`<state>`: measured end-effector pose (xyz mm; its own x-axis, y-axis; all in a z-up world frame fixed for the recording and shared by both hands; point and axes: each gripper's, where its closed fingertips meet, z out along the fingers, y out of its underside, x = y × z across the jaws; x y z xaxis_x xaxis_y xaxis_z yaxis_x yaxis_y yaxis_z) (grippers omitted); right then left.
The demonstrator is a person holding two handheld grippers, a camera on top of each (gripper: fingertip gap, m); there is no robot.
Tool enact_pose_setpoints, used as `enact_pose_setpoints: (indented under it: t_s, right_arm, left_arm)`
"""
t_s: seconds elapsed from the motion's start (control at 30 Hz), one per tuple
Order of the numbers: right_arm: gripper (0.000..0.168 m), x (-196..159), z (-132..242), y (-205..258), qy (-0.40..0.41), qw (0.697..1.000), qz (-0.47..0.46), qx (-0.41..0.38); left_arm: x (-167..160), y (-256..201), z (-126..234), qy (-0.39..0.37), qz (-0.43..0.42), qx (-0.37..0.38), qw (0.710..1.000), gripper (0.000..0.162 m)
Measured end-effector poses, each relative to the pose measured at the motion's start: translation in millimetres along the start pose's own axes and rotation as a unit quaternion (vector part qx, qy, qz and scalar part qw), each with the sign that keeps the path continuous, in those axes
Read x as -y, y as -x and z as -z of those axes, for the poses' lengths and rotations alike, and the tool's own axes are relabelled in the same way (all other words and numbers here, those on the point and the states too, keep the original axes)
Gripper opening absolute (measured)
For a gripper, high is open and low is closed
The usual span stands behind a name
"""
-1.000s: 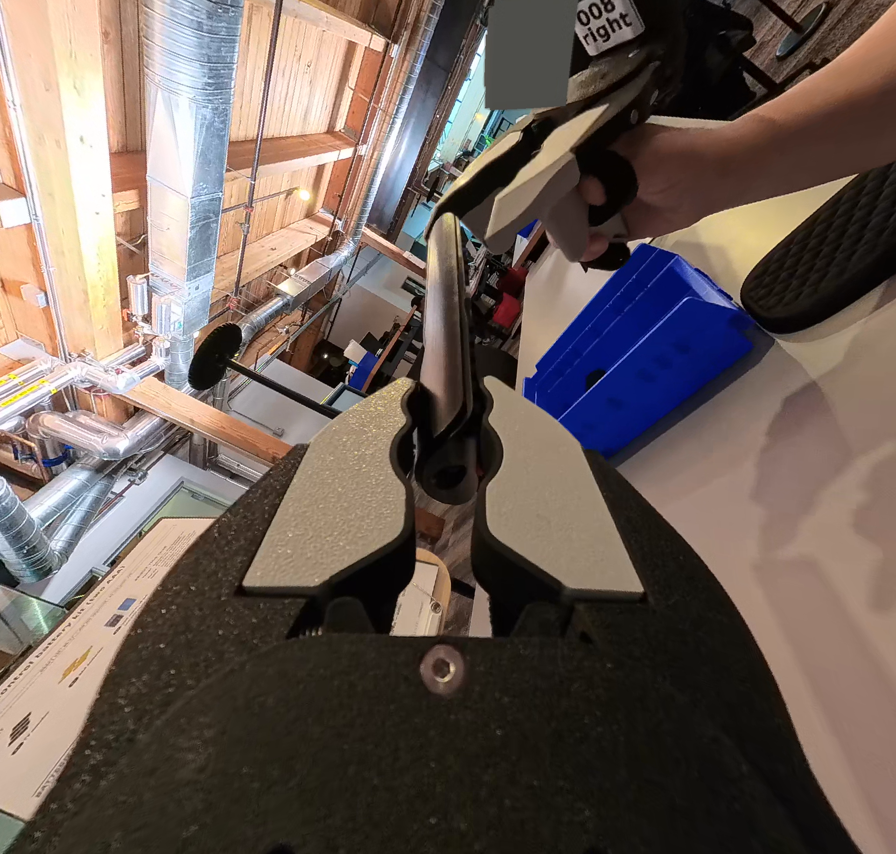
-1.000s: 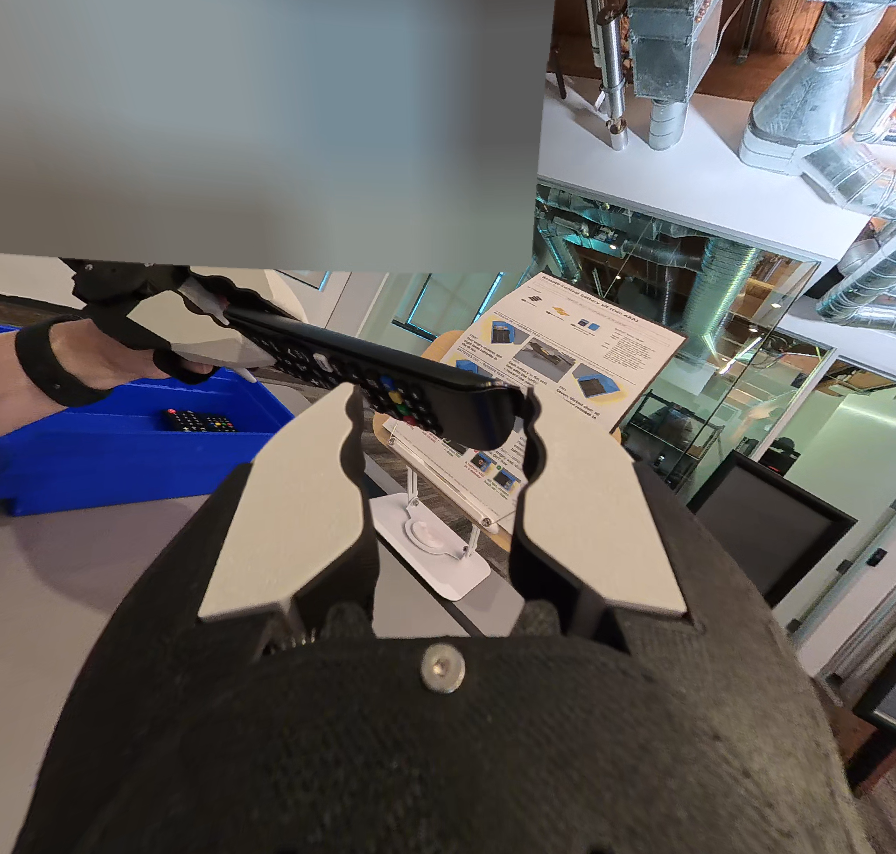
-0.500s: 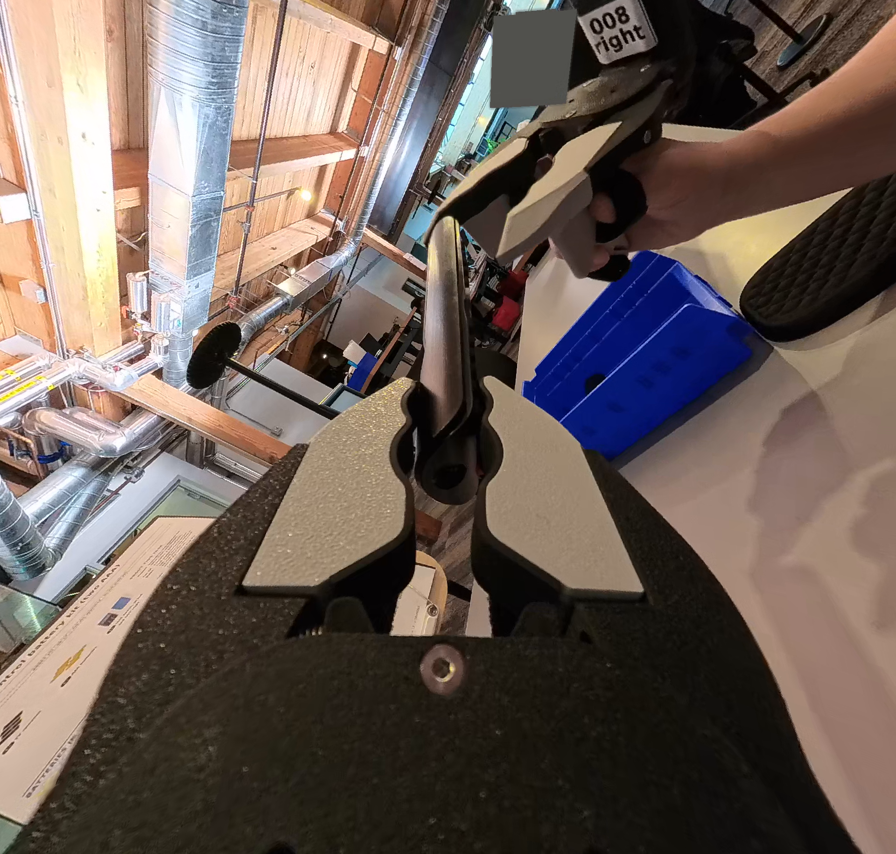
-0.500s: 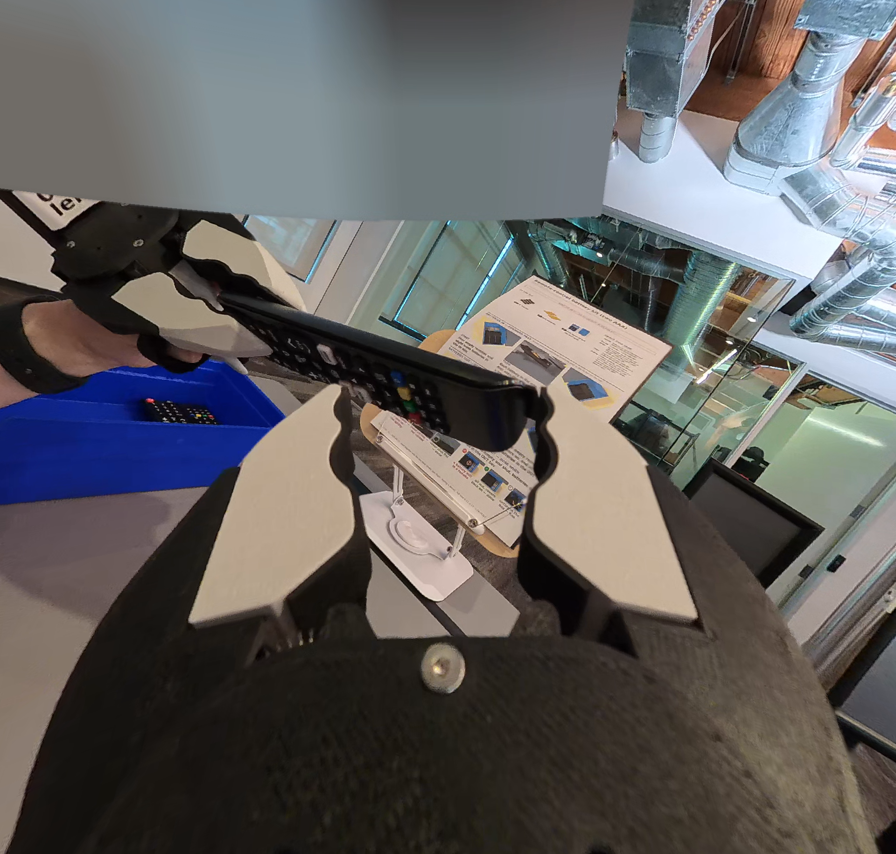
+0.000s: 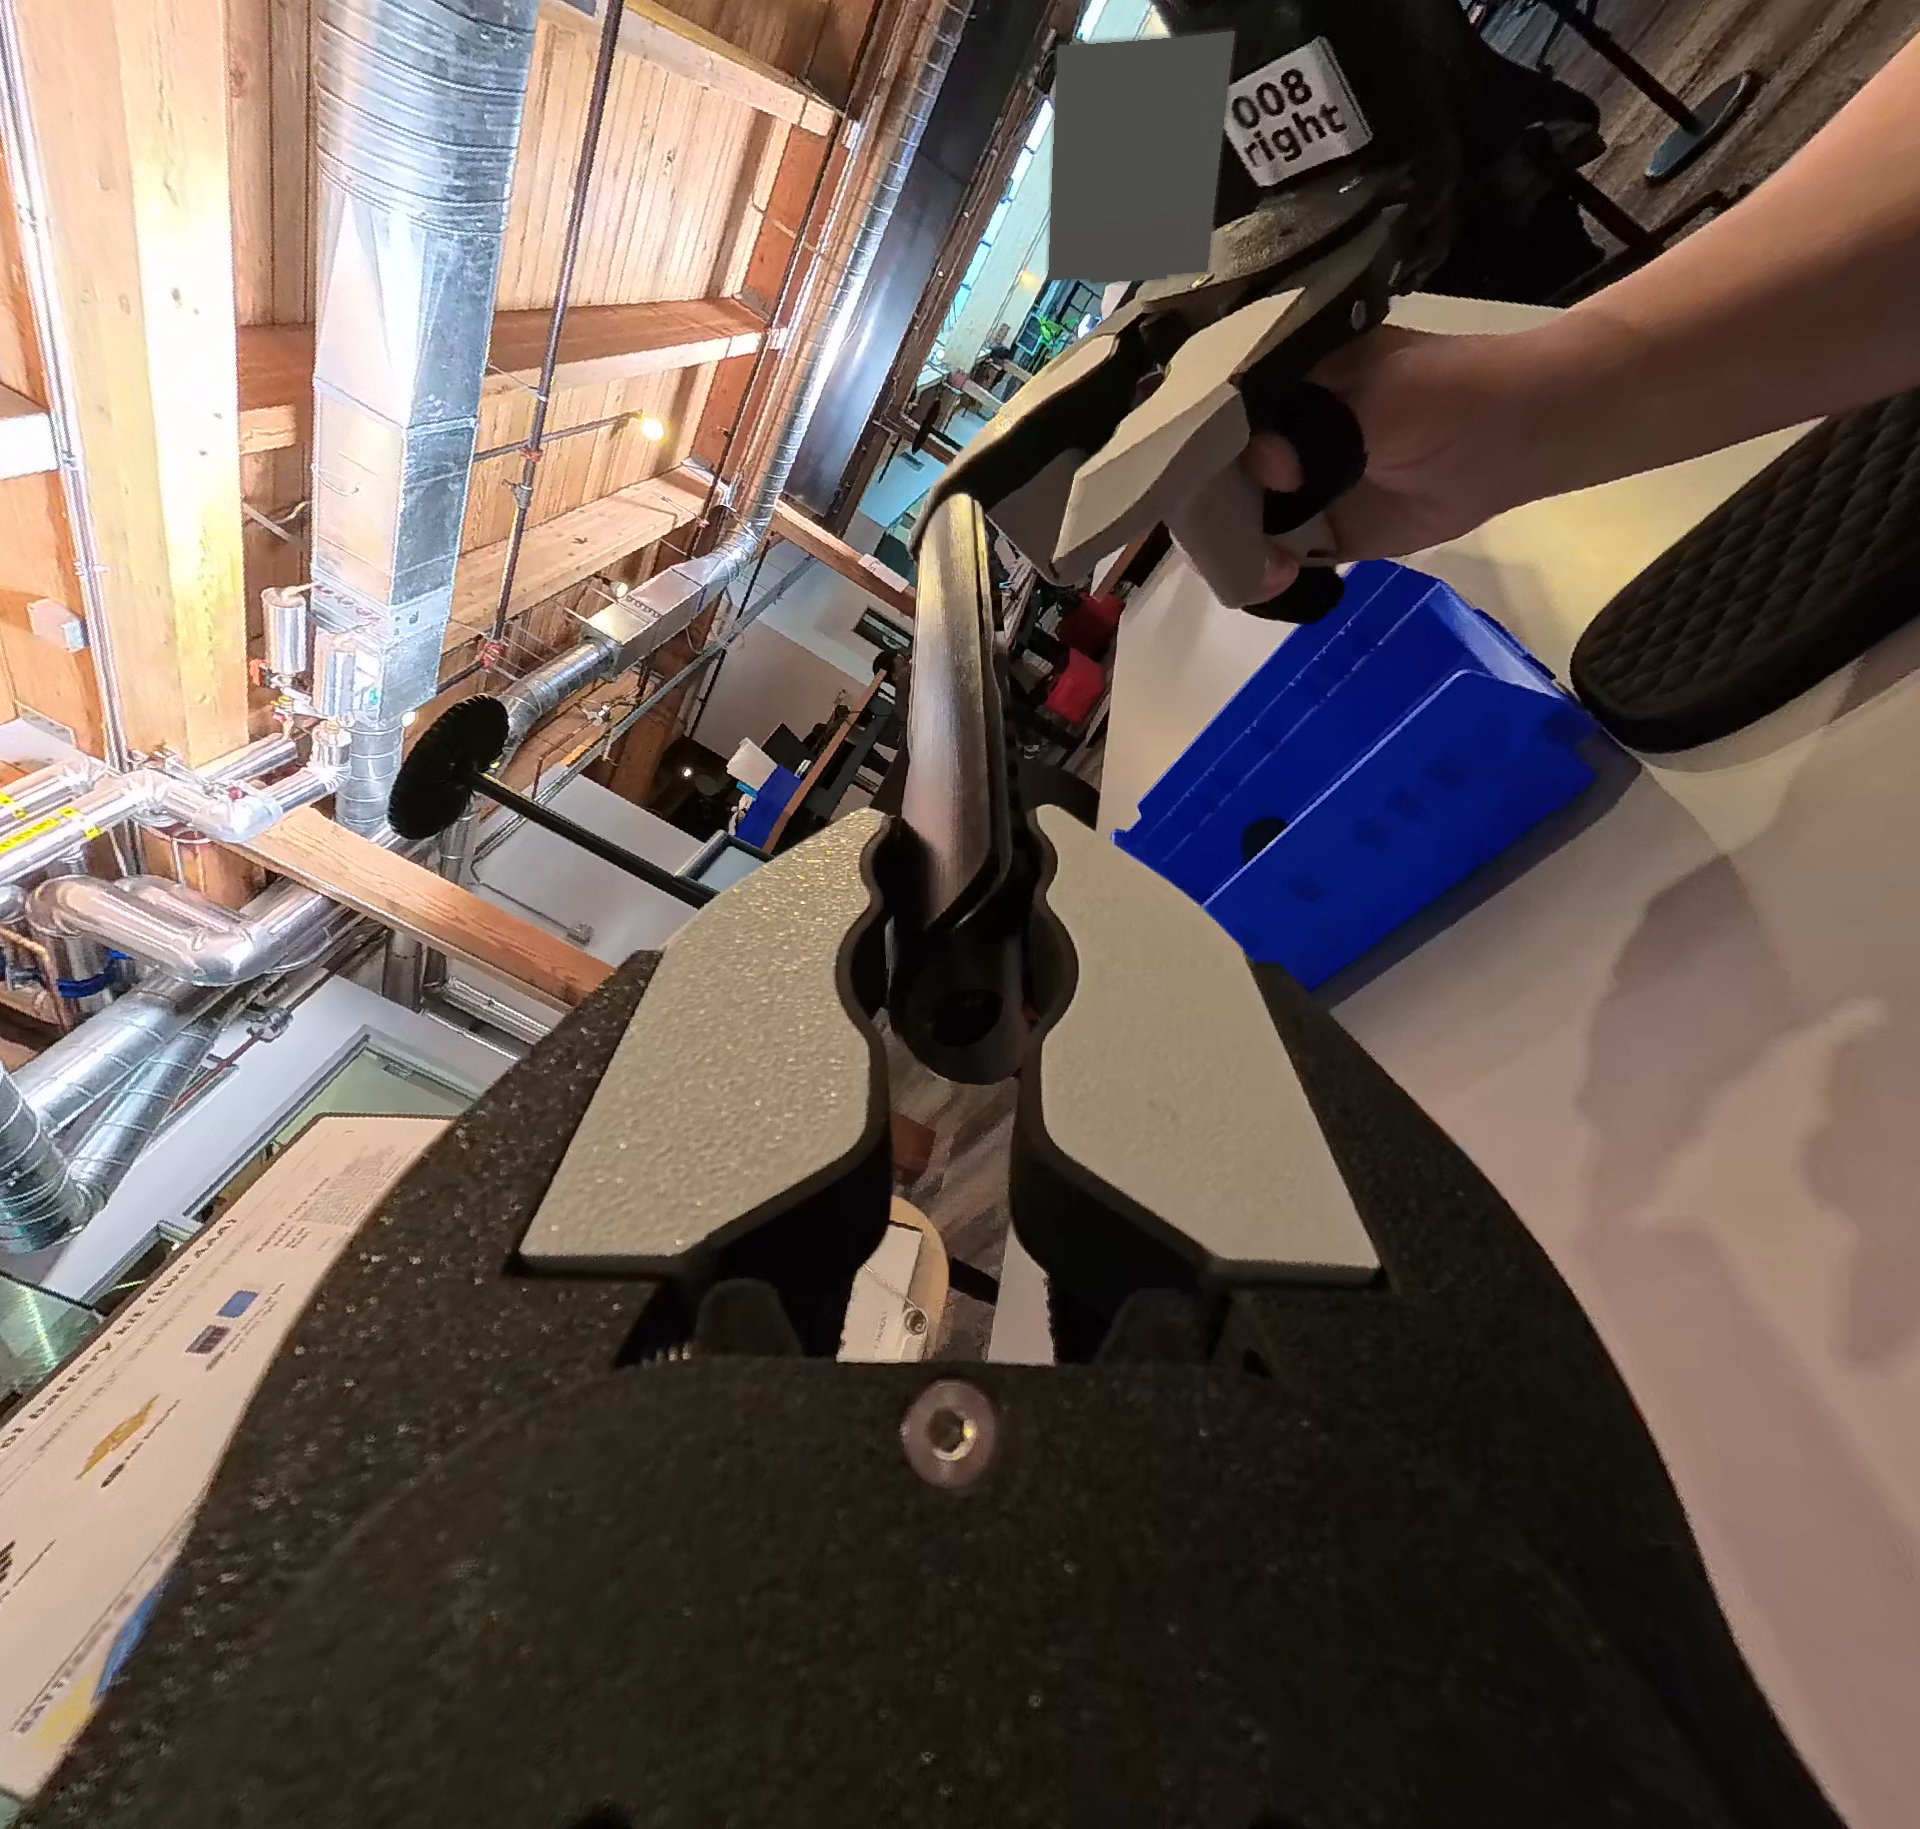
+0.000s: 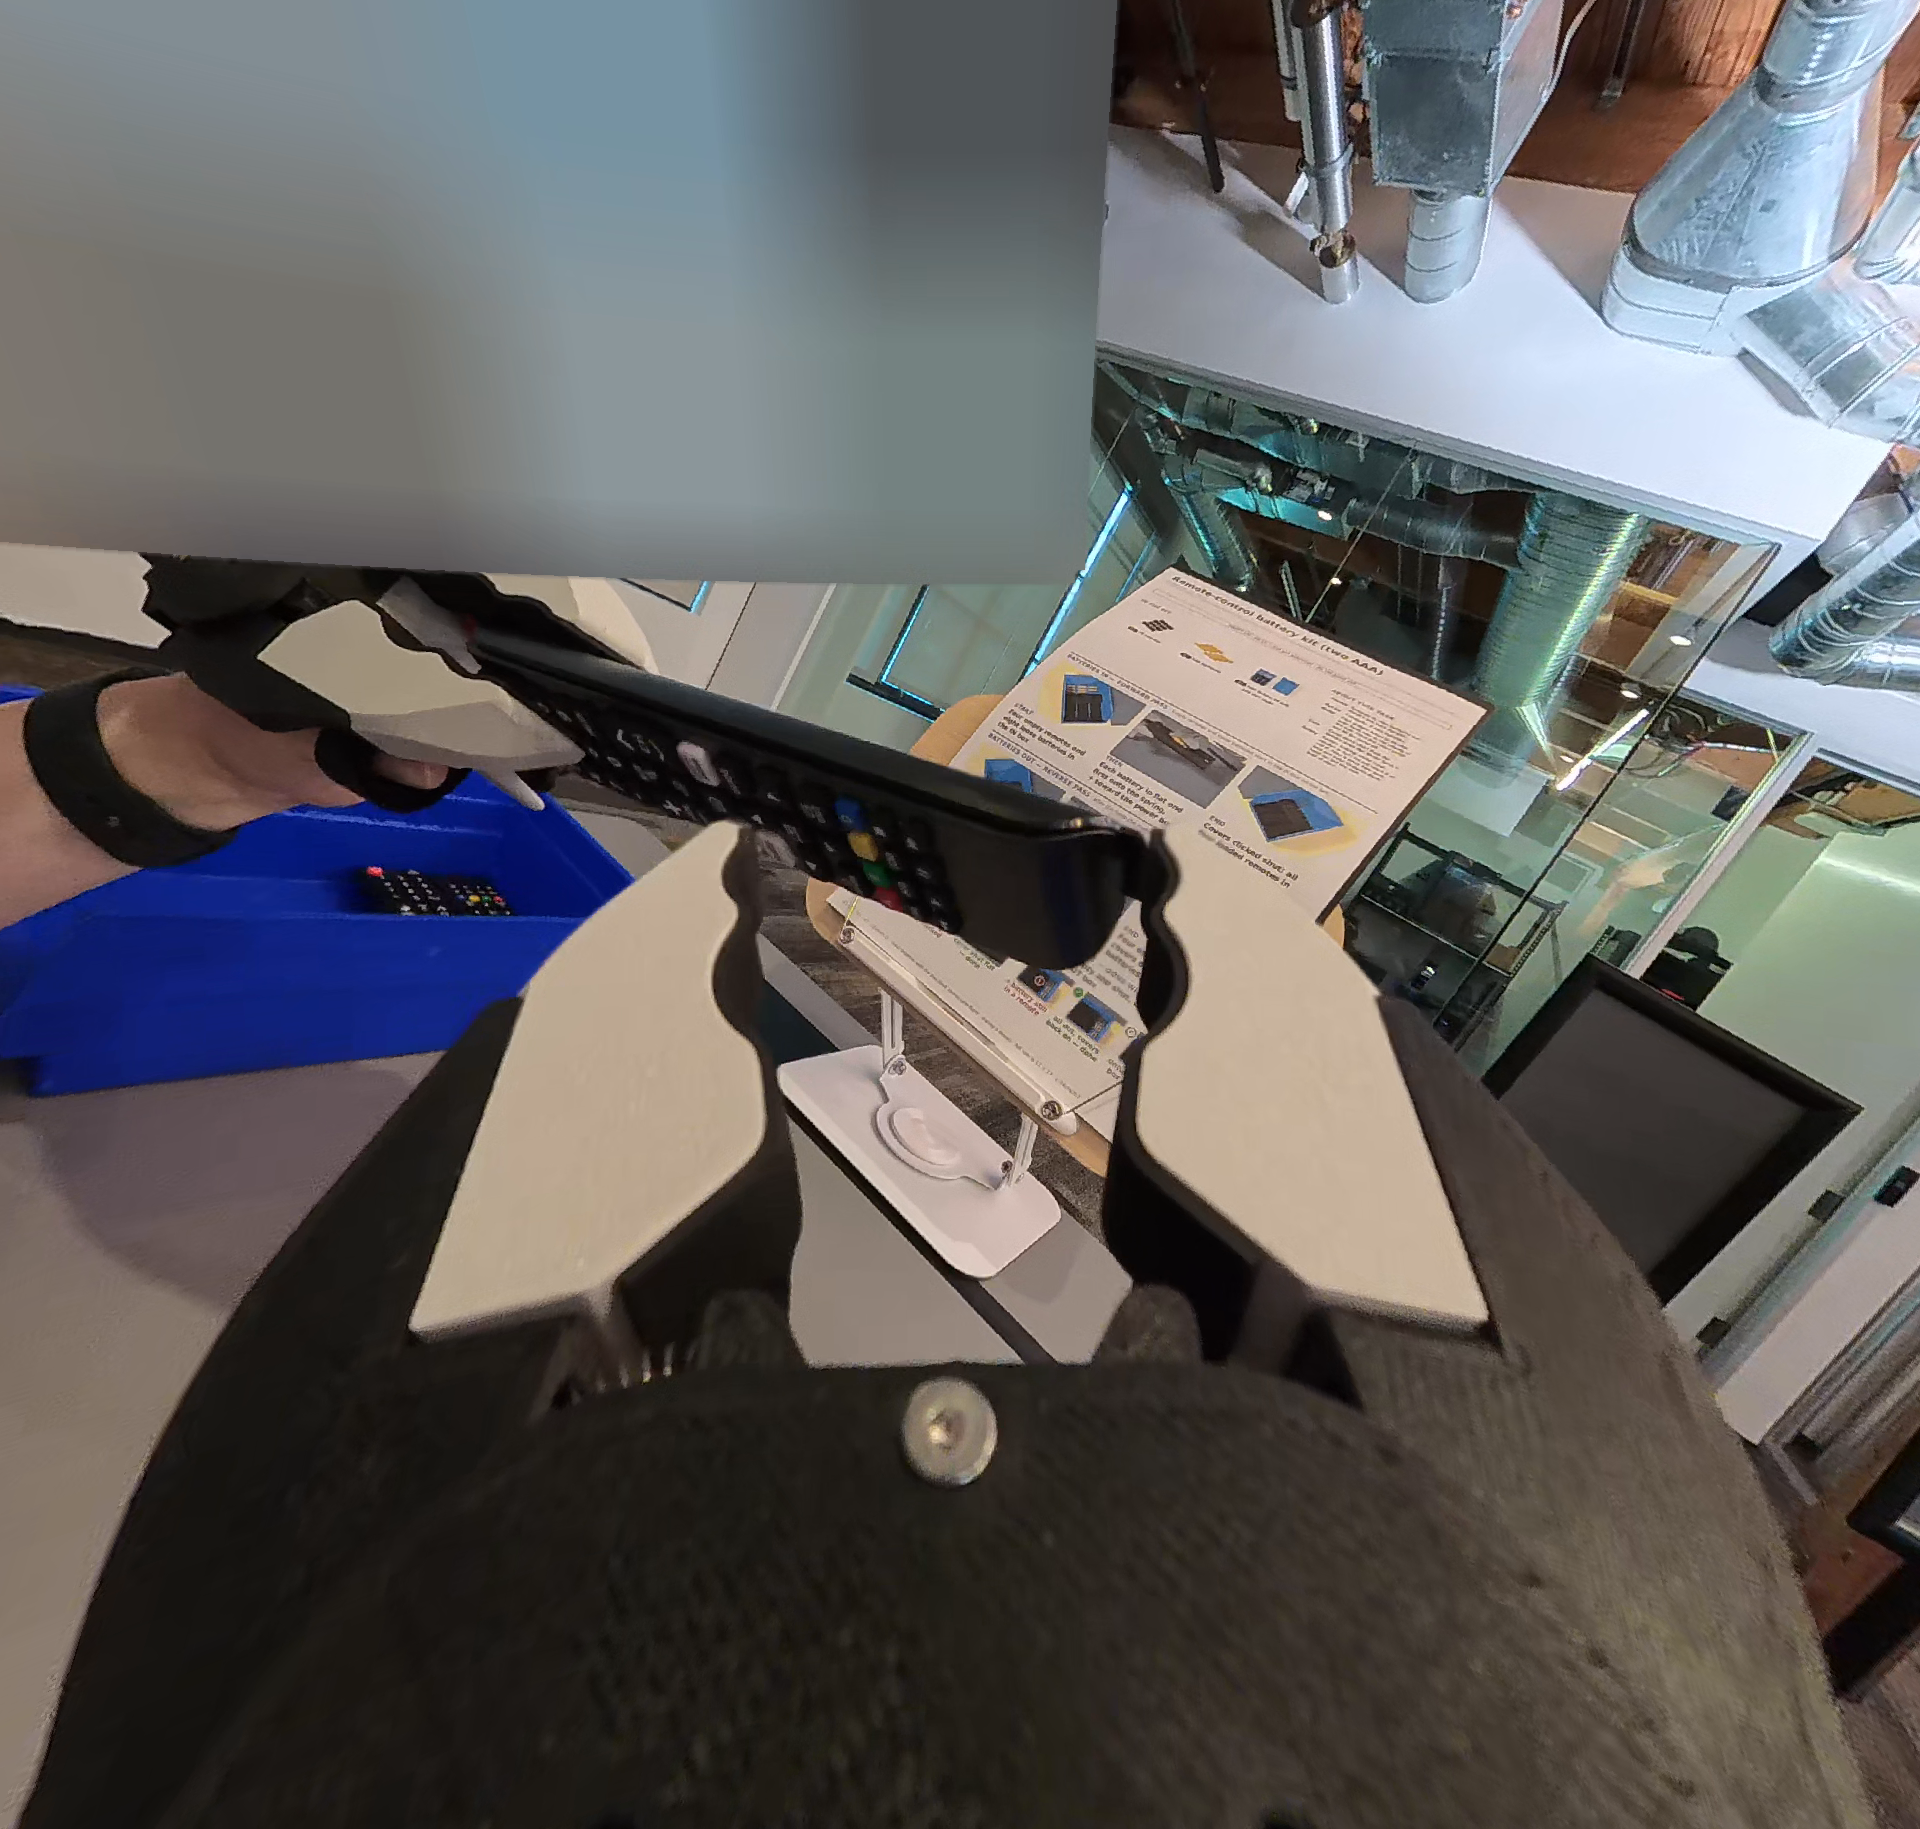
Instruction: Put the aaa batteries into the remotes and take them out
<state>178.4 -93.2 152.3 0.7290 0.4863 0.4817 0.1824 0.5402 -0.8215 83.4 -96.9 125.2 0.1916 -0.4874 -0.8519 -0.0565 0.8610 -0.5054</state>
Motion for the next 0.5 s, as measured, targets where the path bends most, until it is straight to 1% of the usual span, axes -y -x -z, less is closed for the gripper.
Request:
enact_pose_setpoints:
  t_s: [0.1, 0.2, 0.23, 0.33, 0.4, 0.43, 0.5]
  right_arm:
    - [0.065, 6, 7, 0, -0.014, 0.998, -0.017, 0.056]
    - [0.048, 18, 20, -14, -0.035, 0.99, -0.063, 0.123]
    - [0.045, 21, 24, -23, -0.039, 0.987, -0.078, 0.135]
    - [0.025, 30, 35, -43, -0.053, 0.971, -0.11, 0.206]
    - [0.004, 34, 40, -44, -0.05, 0.962, -0.078, 0.256]
    - [0.001, 33, 40, -44, -0.041, 0.962, -0.046, 0.265]
    - [0.001, 29, 37, -36, -0.012, 0.96, 0.029, 0.277]
  left_arm:
    - [4, 1, 3, -0.007, -0.004, -0.001, 1.0, 0.021]
    - [6, 2, 3, -0.01, -0.007, 0.001, 1.0, 0.021]
    - [6, 1, 4, -0.01, -0.008, 0.0, 1.0, 0.021]
    - [10, -1, 5, -0.021, -0.011, -0.008, 1.0, 0.021]
    - [14, -3, 5, -0.031, -0.006, -0.016, 0.999, 0.021]
    - [15, -4, 6, -0.036, -0.005, -0.018, 0.999, 0.021]
    - [18, -6, 6, -0.043, -0.004, -0.023, 0.999, 0.021]
